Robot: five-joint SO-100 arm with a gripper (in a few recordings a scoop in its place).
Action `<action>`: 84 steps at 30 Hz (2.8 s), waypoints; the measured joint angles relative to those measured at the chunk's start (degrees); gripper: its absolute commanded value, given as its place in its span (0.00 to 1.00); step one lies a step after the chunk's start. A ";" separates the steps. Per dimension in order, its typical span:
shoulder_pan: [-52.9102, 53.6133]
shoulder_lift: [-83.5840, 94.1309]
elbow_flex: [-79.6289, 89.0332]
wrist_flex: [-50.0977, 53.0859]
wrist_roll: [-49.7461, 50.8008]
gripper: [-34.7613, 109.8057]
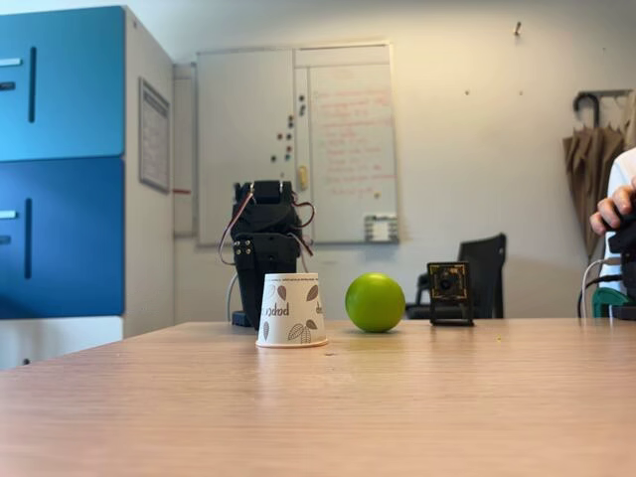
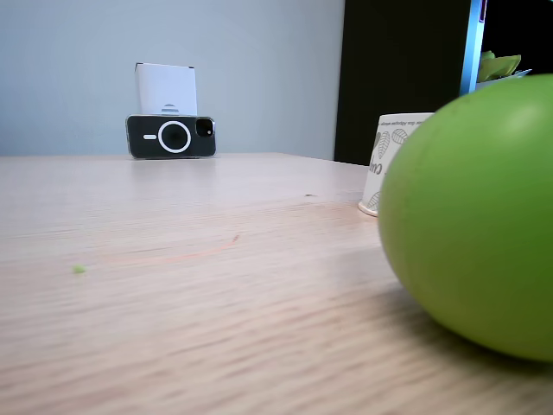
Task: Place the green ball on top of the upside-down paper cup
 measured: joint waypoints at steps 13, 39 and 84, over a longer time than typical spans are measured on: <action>0.00 0.00 0.00 0.00 0.00 0.24; -11.51 -32.70 -41.84 13.45 0.00 0.24; -56.95 -77.96 -71.02 6.33 15.73 0.56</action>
